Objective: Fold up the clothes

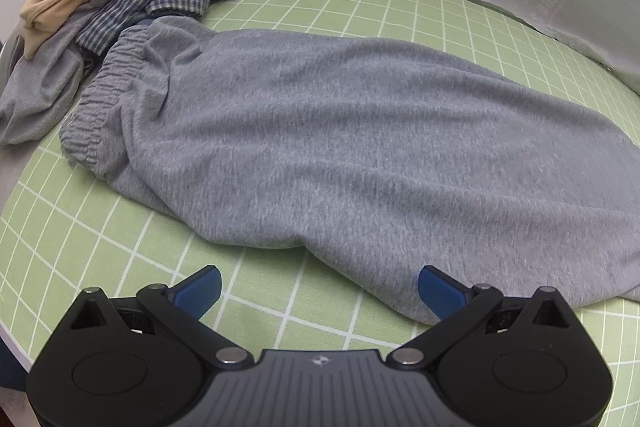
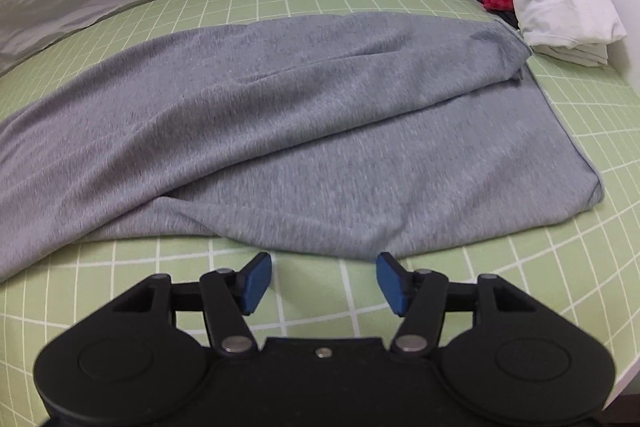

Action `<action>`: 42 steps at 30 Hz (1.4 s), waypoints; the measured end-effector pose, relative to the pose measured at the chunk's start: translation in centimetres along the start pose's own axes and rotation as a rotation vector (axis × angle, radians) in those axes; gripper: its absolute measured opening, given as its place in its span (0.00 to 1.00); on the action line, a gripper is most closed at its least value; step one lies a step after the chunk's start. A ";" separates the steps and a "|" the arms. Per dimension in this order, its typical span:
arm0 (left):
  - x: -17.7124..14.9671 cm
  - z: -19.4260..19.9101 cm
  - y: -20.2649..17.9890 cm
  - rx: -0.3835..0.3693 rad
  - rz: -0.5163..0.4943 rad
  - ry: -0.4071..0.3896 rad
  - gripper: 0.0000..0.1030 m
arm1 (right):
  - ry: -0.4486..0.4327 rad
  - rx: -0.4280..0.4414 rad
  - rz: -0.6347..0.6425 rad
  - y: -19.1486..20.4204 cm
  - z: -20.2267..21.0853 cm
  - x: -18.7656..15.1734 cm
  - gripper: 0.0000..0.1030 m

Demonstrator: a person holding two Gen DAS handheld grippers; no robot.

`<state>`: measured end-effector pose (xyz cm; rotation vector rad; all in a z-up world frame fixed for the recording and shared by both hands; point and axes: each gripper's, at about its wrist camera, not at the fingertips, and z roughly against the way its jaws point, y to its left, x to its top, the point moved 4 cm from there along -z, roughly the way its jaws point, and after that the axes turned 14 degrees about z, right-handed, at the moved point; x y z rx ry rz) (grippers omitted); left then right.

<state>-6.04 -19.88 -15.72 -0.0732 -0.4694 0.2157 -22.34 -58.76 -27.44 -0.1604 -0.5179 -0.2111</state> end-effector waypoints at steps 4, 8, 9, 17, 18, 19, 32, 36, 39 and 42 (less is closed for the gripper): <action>0.0 0.0 -0.7 -0.019 -0.014 0.002 1.00 | -0.029 -0.017 -0.088 -0.1 0.8 0.5 0.60; -0.4 0.0 -1.3 -0.049 0.007 0.016 0.99 | -0.054 -0.035 -0.105 0.6 1.7 0.7 0.65; -0.5 0.1 -1.4 -0.059 0.015 0.019 0.97 | -0.055 -0.033 -0.101 0.7 1.8 0.6 0.66; -1.9 0.3 -3.4 -0.123 0.074 0.095 0.60 | -0.019 -0.006 -0.061 1.1 2.2 -0.8 0.67; -2.0 0.5 -3.8 -0.125 0.064 0.092 0.59 | -0.016 -0.001 -0.055 1.1 2.2 -0.9 0.67; -2.2 0.7 -4.1 -0.129 0.049 0.082 0.59 | -0.016 0.000 -0.044 1.2 2.2 -1.0 0.67; -4.3 1.5 -8.9 -0.114 -0.043 0.039 0.59 | 0.002 0.023 -0.013 -1.1 1.0 -0.7 0.68; -4.8 1.5 -11.1 -0.165 -0.091 0.047 0.57 | 0.007 0.029 0.002 -1.8 0.5 -0.5 0.68; -5.4 1.2 -12.5 -0.172 -0.133 0.061 0.57 | 0.011 0.033 0.009 -2.4 0.1 -0.3 0.68; -5.9 1.0 -13.5 -0.165 -0.159 0.067 0.57 | 0.014 0.032 0.010 -2.9 -0.2 -0.1 0.68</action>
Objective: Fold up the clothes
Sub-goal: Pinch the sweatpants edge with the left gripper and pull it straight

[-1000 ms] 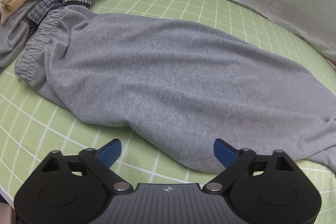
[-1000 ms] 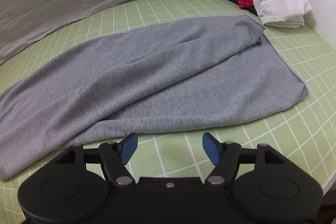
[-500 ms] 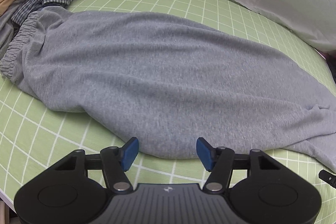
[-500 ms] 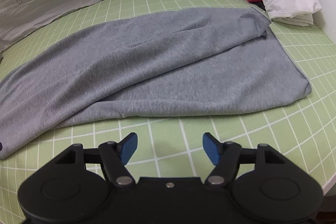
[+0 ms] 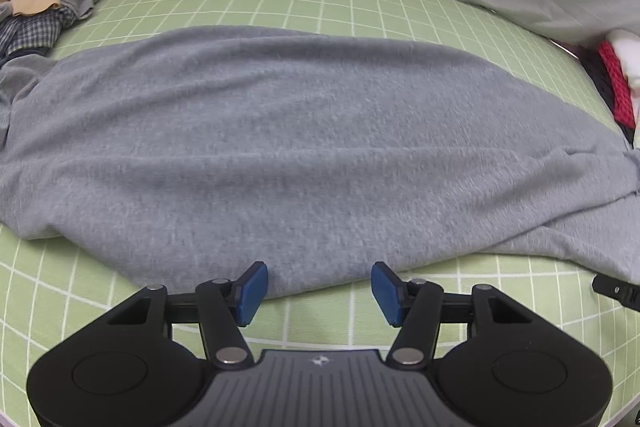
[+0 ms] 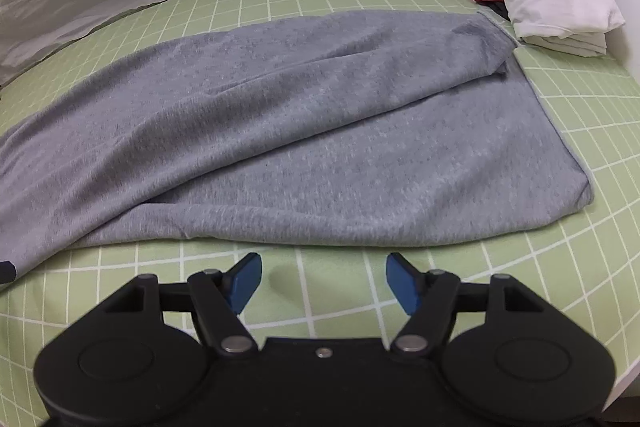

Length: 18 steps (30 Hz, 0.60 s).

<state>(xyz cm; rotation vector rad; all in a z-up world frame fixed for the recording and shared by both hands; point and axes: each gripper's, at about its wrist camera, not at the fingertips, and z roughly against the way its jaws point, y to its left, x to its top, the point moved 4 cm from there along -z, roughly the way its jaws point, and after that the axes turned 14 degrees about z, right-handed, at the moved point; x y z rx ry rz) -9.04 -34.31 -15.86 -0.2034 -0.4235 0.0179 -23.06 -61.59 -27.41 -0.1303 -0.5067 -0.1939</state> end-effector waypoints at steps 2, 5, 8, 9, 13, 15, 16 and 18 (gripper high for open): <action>-0.1 -0.5 -0.3 0.013 -0.008 0.007 0.57 | 0.002 -0.001 -0.007 -0.4 -0.2 0.0 0.68; -0.2 -0.8 -0.7 0.032 -0.048 -0.007 0.56 | 0.008 -0.002 -0.025 -1.0 -0.5 0.0 0.68; -0.2 -0.9 -0.9 0.047 -0.094 -0.031 0.25 | 0.008 -0.007 -0.036 -1.2 -0.6 0.1 0.68; -0.1 -0.9 -0.9 0.049 -0.105 -0.037 0.06 | 0.008 -0.007 -0.037 -1.2 -0.7 0.2 0.68; 0.6 -0.8 -0.1 -0.005 -0.057 -0.027 0.00 | 0.006 -0.012 -0.048 -1.2 -0.7 0.4 0.68; 1.2 -0.2 0.5 -0.033 -0.026 -0.040 0.00 | 0.001 -0.011 -0.067 -1.2 -0.4 0.6 0.68; 1.7 0.3 0.6 -0.047 -0.012 -0.051 0.00 | -0.005 -0.008 -0.082 -1.2 -0.2 0.7 0.68; 2.9 1.4 0.9 -0.075 0.017 -0.077 0.00 | -0.025 -0.006 -0.108 -1.1 0.6 1.0 0.68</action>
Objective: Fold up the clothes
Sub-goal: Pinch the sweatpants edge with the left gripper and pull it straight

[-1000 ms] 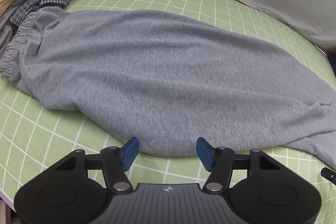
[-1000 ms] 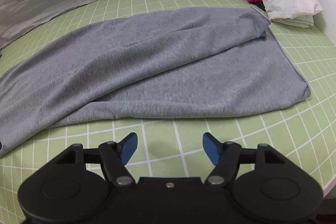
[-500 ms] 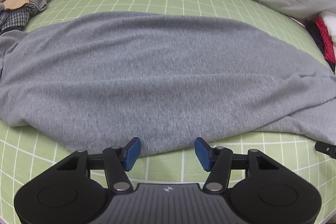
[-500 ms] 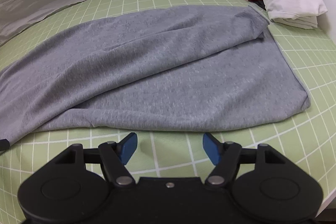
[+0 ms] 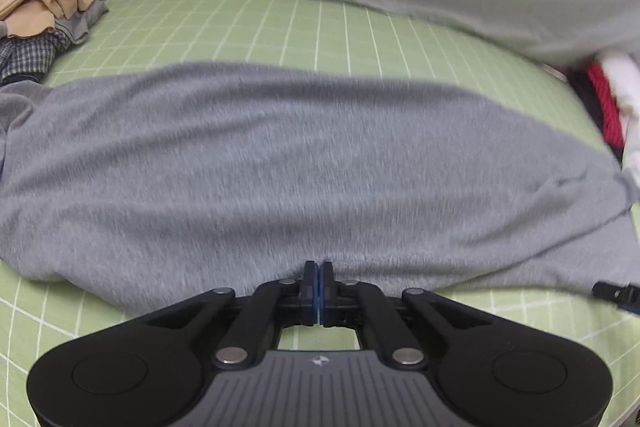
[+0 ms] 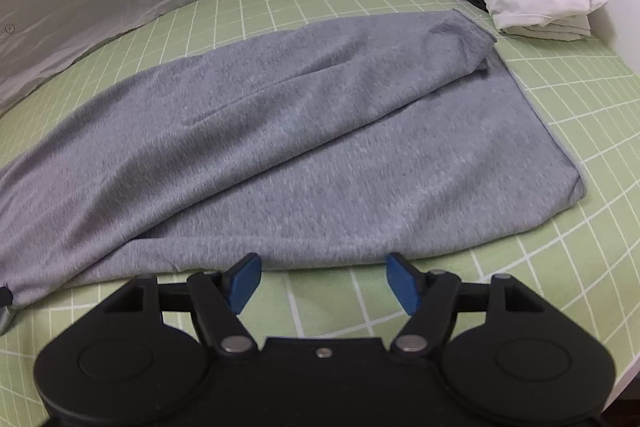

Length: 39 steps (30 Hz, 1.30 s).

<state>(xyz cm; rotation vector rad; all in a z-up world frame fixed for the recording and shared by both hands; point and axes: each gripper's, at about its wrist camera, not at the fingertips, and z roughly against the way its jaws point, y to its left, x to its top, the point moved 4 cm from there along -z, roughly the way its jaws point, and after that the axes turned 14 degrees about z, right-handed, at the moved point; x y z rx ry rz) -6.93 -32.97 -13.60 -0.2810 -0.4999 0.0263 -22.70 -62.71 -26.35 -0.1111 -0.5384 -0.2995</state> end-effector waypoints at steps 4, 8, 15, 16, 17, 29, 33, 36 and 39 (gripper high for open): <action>3.0 1.6 0.3 -0.052 0.042 -0.047 0.00 | -0.027 0.001 -0.036 0.7 0.8 0.8 0.68; 5.4 1.8 1.2 -0.087 0.074 -0.051 0.00 | -0.033 0.007 -0.044 2.4 0.7 1.6 0.69; 7.1 -0.2 3.0 -0.140 0.114 0.019 0.00 | 0.000 0.018 0.006 7.0 -1.7 3.6 0.69; 7.3 -0.6 3.2 -0.145 0.107 0.027 0.00 | 0.003 0.022 0.015 7.9 -2.1 4.0 0.69; 7.5 -0.8 3.3 -0.151 0.100 0.030 0.00 | 0.003 0.027 0.021 8.6 -2.4 4.5 0.69; 10.0 -2.8 5.1 -0.196 0.113 0.051 0.00 | 0.088 0.036 0.164 15.8 -4.0 5.0 0.77; 9.7 -2.5 6.8 -0.201 0.169 0.059 0.02 | 0.116 0.036 0.191 16.7 -2.8 2.9 0.78; 9.3 -2.1 8.3 -0.203 0.217 0.061 0.15 | 0.156 0.041 0.196 16.8 -1.8 1.4 0.77; 9.3 -0.9 10.3 -0.196 0.245 0.044 0.17 | 0.150 0.027 0.176 16.7 -0.5 0.9 0.71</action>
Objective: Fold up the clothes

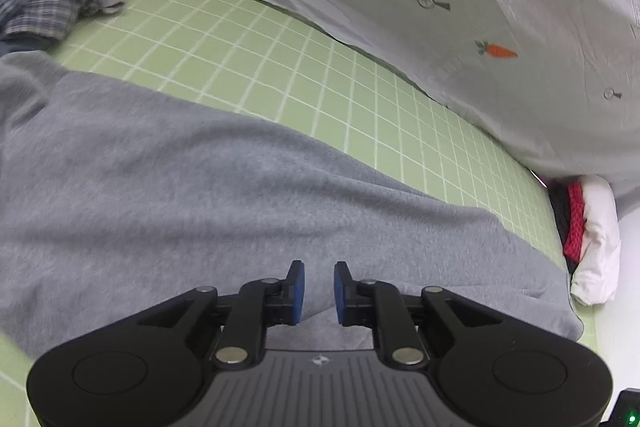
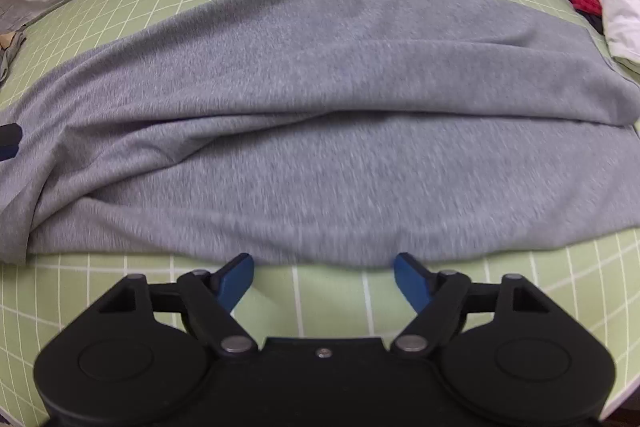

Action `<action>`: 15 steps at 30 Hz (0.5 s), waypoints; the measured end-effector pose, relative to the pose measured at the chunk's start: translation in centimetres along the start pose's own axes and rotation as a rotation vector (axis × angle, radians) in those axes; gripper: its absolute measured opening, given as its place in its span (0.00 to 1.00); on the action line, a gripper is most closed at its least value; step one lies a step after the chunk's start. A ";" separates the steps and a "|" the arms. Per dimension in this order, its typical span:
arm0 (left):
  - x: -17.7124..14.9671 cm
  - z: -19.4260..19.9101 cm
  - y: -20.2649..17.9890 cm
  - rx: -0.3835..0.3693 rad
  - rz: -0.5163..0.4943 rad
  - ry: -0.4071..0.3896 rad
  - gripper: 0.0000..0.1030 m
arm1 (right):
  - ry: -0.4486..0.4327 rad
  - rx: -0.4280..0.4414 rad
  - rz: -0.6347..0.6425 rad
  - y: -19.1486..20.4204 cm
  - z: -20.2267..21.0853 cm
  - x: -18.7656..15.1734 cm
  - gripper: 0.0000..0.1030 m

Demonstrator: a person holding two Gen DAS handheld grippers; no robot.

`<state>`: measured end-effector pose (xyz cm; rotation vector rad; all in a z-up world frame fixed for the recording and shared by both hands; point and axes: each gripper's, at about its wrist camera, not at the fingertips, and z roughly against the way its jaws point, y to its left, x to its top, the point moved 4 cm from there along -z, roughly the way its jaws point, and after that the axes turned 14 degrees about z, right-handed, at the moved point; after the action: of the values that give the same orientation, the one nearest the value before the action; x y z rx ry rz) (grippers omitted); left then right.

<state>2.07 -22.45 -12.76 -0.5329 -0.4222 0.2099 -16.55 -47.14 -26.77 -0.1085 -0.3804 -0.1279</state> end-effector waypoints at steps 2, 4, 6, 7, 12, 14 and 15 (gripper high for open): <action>0.0 1.2 1.0 0.016 -0.003 -0.020 0.19 | -0.039 -0.021 -0.015 -0.1 1.2 0.1 0.72; 0.0 2.3 1.9 0.037 -0.011 -0.041 0.30 | -0.094 -0.037 -0.031 0.0 2.1 1.2 0.76; 0.0 3.3 3.1 0.076 -0.025 -0.058 0.41 | -0.111 -0.033 -0.037 0.3 1.6 2.6 0.80; 0.0 3.8 3.8 0.096 -0.031 -0.066 0.43 | -0.106 -0.029 -0.035 0.8 0.7 3.3 0.80; 0.1 6.0 7.4 0.155 -0.014 -0.098 0.58 | -0.063 -0.045 -0.043 3.1 -3.0 5.1 0.85; 0.1 6.7 8.7 0.171 -0.003 -0.102 0.58 | -0.078 -0.034 -0.023 4.4 -2.8 4.8 0.86; 0.1 7.0 9.3 0.177 0.004 -0.104 0.58 | -0.080 -0.023 -0.018 5.0 -2.7 4.5 0.86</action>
<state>-1.67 -11.48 -12.19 -0.3499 -0.4981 0.2772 -10.71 -43.03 -27.96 -0.1333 -0.4594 -0.1458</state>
